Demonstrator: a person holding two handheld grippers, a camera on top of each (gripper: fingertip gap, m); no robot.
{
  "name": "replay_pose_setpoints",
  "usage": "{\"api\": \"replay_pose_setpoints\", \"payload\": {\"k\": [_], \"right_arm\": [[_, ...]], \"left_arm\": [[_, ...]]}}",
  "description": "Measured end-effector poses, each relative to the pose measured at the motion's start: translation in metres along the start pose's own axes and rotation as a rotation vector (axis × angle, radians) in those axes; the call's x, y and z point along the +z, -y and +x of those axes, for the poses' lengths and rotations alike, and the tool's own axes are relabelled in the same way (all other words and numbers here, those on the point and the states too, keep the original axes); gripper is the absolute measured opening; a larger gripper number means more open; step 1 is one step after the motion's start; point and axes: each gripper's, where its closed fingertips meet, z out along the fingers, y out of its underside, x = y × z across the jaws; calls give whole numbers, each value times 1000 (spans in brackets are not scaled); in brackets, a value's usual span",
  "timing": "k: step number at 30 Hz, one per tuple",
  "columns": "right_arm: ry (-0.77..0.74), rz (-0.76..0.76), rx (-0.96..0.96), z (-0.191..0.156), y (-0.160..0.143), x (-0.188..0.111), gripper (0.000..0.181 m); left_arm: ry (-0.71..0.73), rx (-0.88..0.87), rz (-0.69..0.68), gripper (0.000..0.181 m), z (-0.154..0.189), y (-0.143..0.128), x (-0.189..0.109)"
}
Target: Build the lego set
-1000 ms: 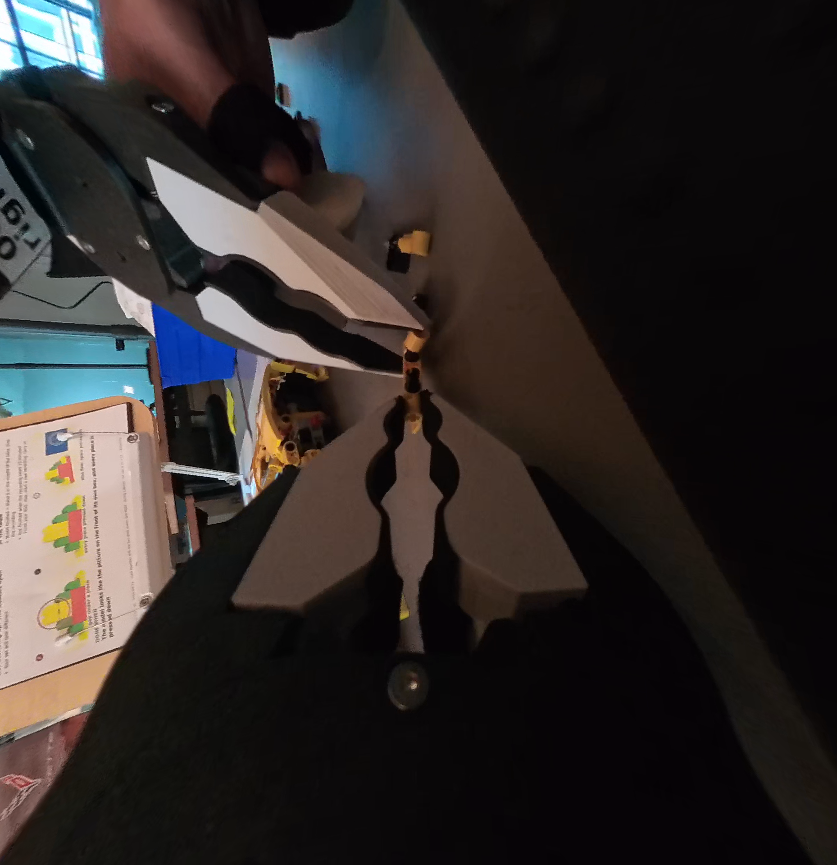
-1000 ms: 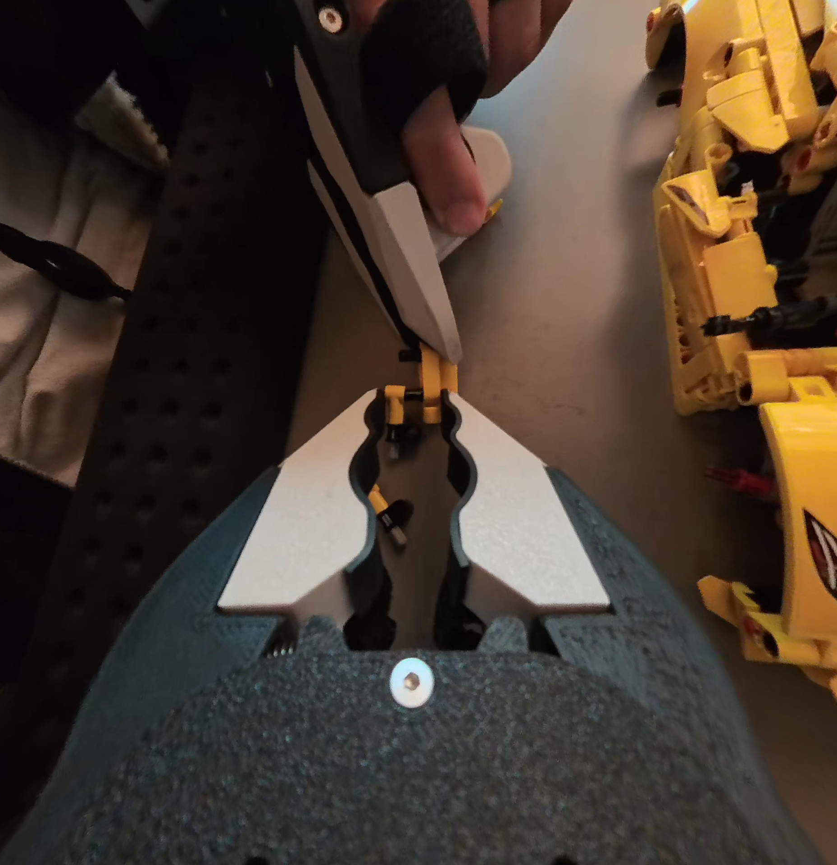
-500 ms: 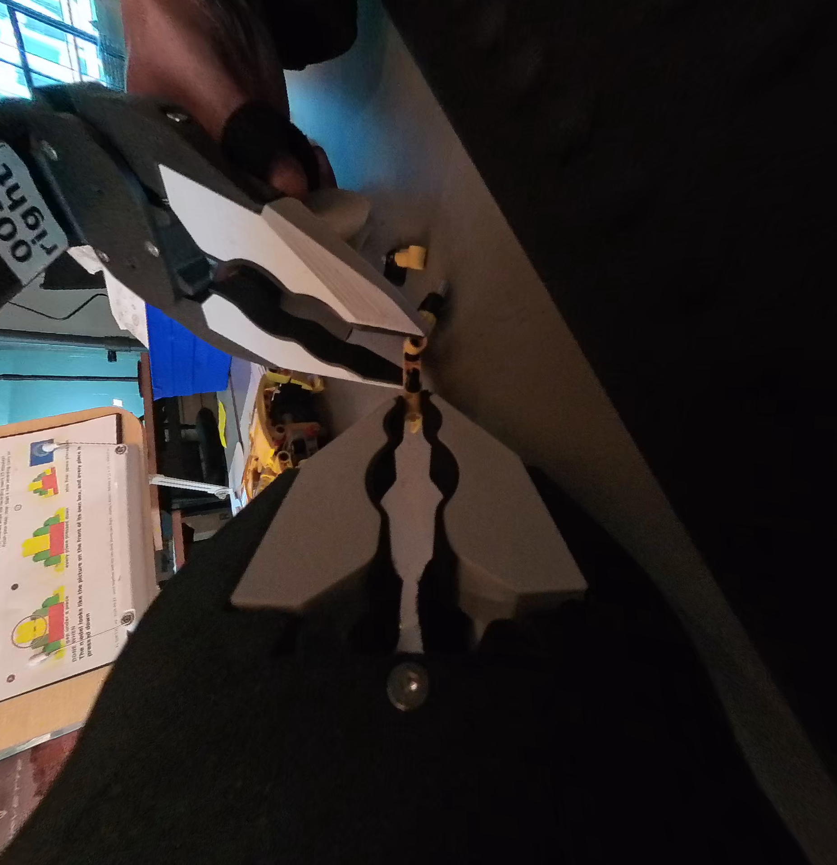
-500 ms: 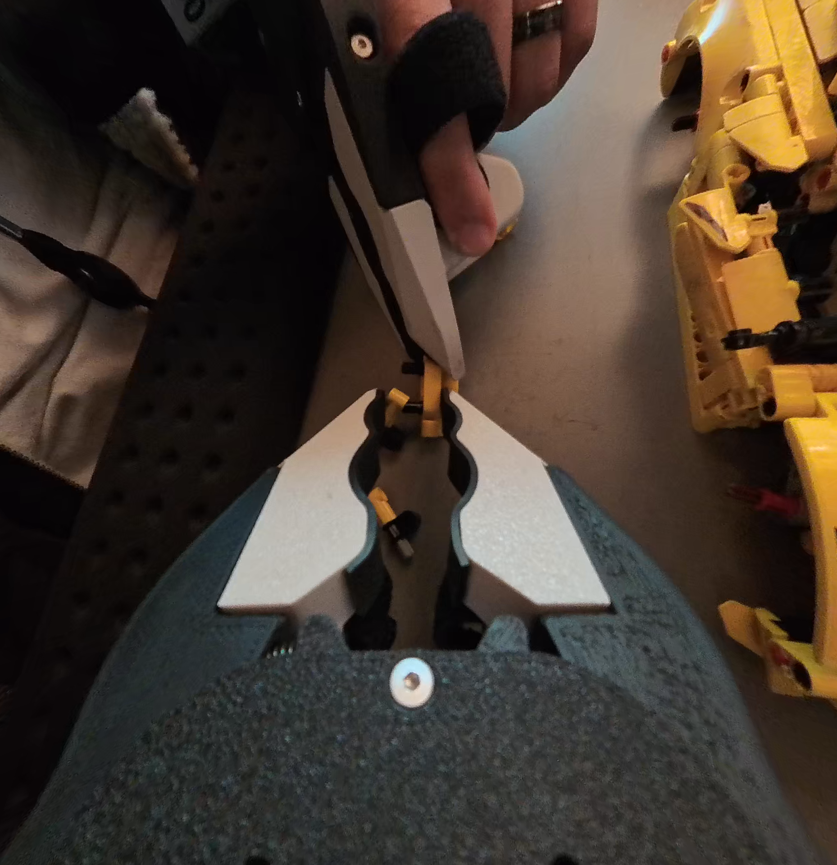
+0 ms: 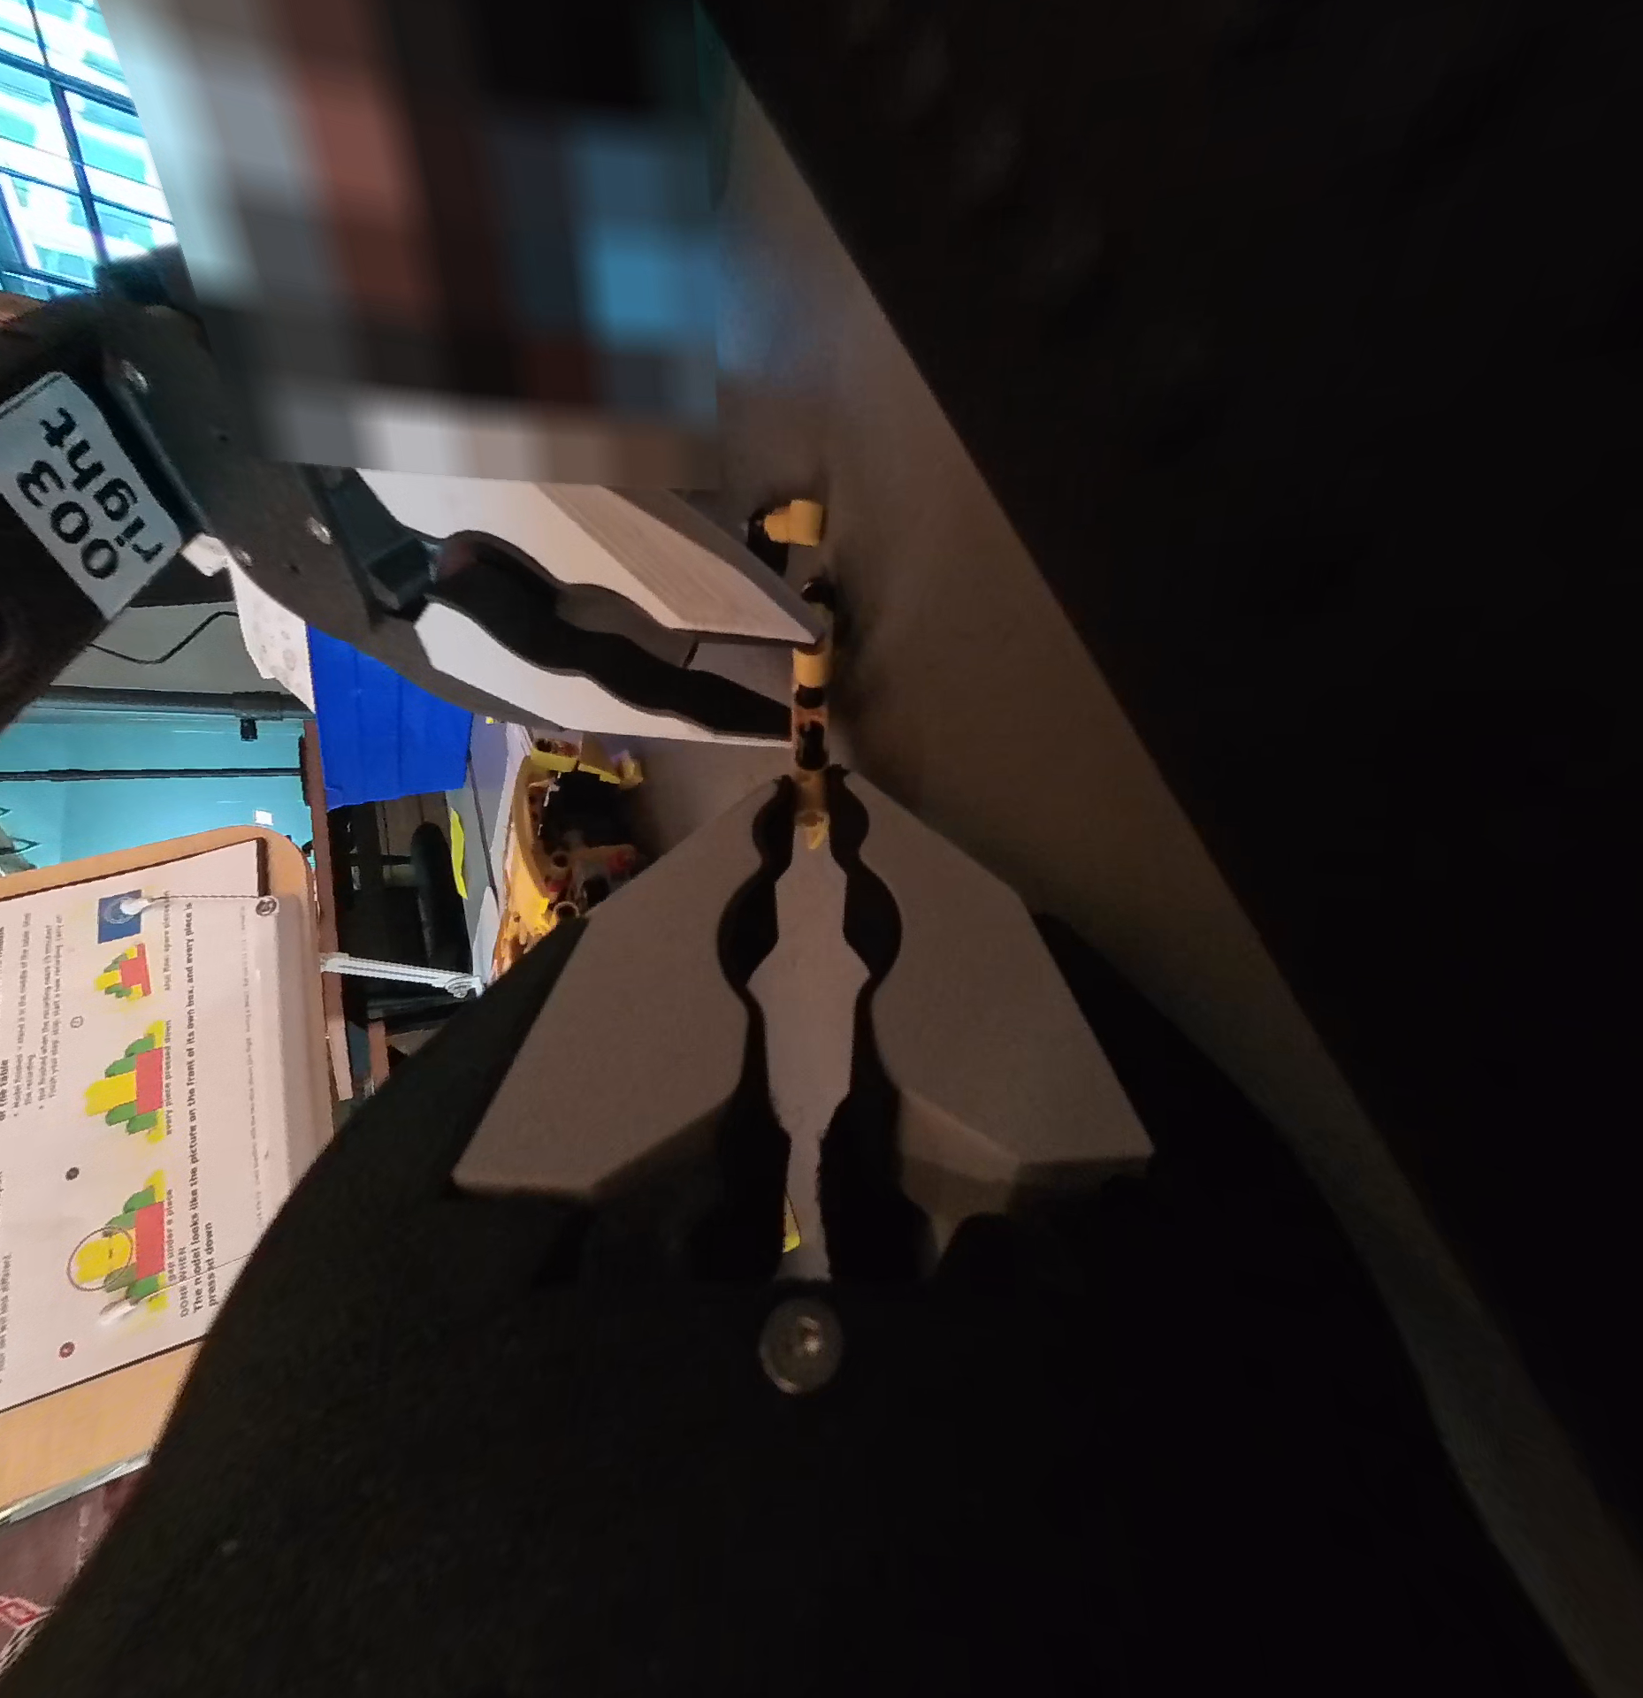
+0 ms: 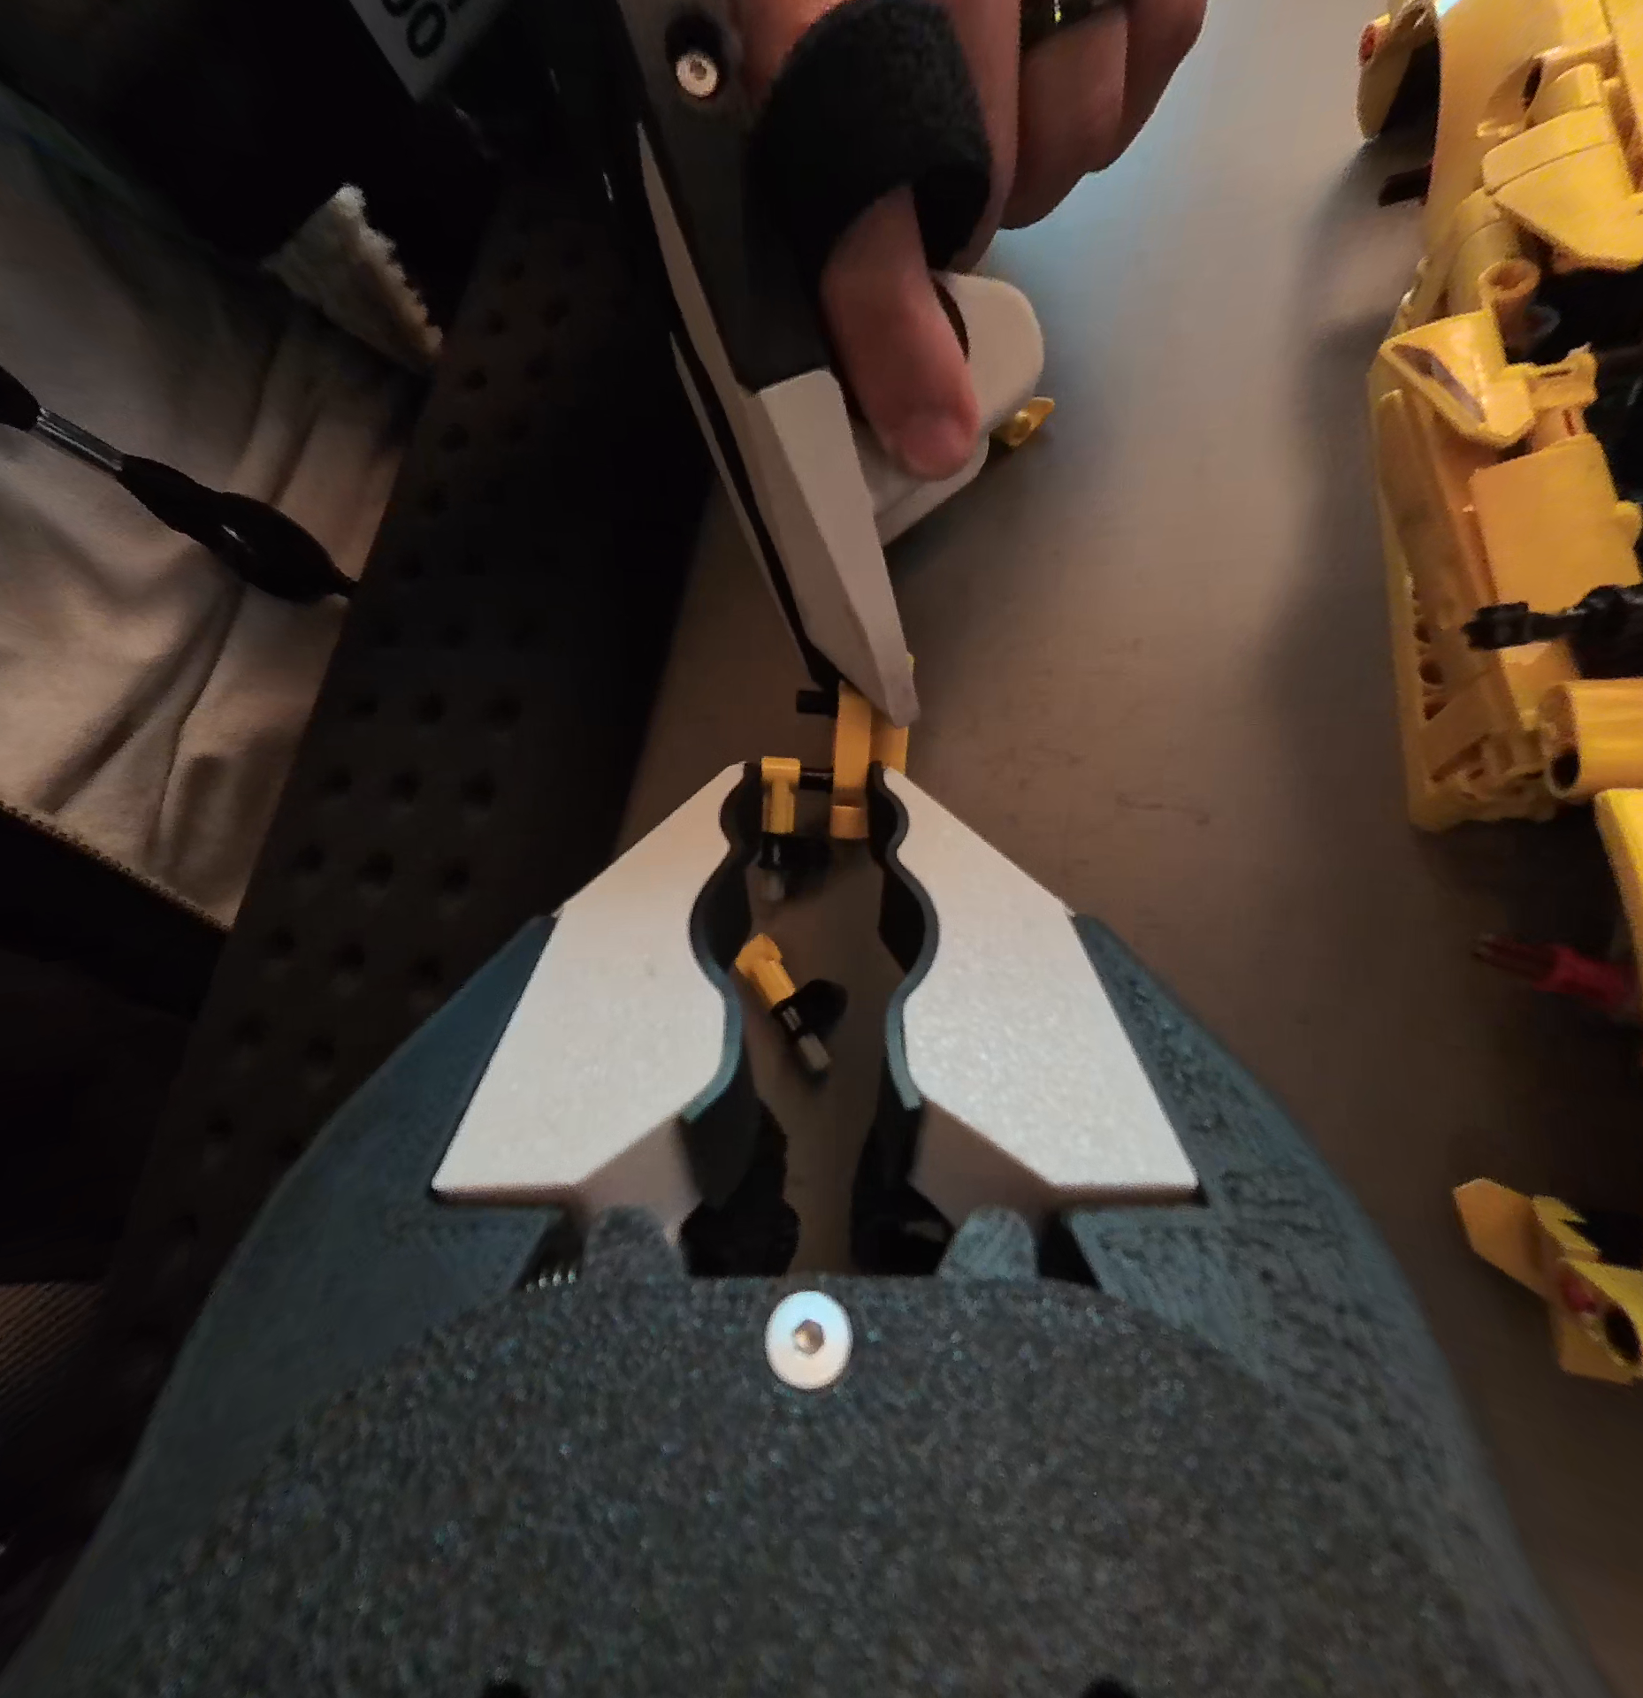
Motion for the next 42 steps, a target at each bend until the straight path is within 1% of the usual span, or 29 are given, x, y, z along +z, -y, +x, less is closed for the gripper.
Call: {"api": "replay_pose_setpoints", "payload": {"k": [8,10,14,15,16,18,21,26,29,32,36,41,42], "right_arm": [[-38,-29,-55,1,-1,-1,22],[-4,-15,-45,-3,-1,-1,22],[57,22,-6,-7,-1,-3,22],[31,45,-5,-2,2,-6,0],[28,76,-42,-3,7,-8,0],[-33,17,-50,5,-1,-4,0],[-25,33,16,6,0,-4,0],[-67,15,38,15,0,-2,0],[-81,25,78,22,3,-2,1],[-89,51,70,22,7,-2,2],[-167,152,37,28,17,-16,2],[-350,280,-58,43,34,-43,9],[-404,297,-73,47,36,-50,8]], "left_arm": [[-17,-56,9,6,0,2,-1],[-29,-84,37,6,1,5,-1],[-19,-58,52,7,2,9,-1],[-15,-63,67,8,1,13,-1],[-17,-69,72,7,1,15,-1],[-27,-72,45,7,2,10,1],[-34,-95,34,7,3,7,1],[-30,-100,10,7,4,2,1],[-28,-108,-15,7,4,-2,1],[-28,-132,-14,7,4,-2,1],[-35,-154,-22,7,5,-4,2],[-28,-171,-36,7,4,-7,1],[-26,-171,-37,7,3,-8,1]]}}
